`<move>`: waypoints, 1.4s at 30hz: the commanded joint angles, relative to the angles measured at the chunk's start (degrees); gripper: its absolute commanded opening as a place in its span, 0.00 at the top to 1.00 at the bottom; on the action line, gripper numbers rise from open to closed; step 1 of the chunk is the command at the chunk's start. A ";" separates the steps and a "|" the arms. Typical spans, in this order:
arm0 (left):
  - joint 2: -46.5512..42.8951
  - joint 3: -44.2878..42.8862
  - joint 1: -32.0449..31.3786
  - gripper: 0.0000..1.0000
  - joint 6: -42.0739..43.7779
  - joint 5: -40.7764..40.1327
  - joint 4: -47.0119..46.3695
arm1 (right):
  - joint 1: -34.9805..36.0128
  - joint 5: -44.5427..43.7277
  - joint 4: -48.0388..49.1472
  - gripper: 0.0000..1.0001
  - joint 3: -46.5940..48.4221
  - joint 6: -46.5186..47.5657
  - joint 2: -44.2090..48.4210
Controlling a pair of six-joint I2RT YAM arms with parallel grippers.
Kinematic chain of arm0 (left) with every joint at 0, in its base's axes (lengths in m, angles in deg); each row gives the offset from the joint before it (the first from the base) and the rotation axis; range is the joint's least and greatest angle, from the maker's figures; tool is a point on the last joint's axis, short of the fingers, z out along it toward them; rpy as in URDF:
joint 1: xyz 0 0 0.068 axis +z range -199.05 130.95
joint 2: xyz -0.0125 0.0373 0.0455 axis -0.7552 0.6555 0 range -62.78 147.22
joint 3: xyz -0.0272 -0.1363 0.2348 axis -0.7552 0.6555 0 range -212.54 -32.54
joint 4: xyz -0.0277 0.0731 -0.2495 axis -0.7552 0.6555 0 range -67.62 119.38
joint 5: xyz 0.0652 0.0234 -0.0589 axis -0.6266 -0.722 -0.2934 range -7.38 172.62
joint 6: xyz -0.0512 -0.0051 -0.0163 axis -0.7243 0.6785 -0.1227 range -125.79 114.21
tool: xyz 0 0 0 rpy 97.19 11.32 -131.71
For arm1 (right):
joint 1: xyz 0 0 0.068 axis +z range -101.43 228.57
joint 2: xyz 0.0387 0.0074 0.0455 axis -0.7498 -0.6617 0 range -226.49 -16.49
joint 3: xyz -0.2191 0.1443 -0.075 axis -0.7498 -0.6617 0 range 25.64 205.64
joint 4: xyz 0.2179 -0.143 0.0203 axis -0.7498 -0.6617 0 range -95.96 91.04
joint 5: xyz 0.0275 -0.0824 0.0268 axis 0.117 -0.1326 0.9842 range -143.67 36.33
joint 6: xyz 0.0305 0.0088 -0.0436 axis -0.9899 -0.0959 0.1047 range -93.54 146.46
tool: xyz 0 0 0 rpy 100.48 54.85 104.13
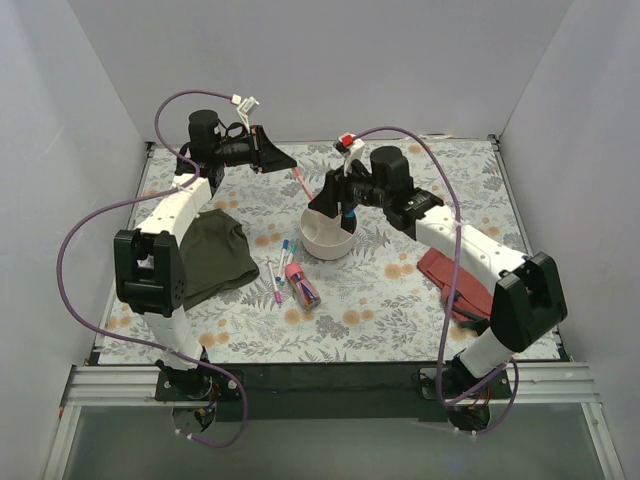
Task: Sort the stationery into containers
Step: Place the pen in the storage box.
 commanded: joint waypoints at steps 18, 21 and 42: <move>10.39 -18.21 -0.69 1.00 31.35 -12.94 17.57 | -10.17 -6.04 -6.83 0.41 -12.05 12.42 15.28; 12.50 -19.00 -0.78 1.00 29.69 -11.97 17.22 | -10.52 -6.39 -6.83 0.41 -12.67 12.43 15.37; 13.04 -19.80 -1.66 1.00 17.73 -6.62 9.66 | -12.28 -5.86 -7.18 0.41 -14.87 12.43 14.14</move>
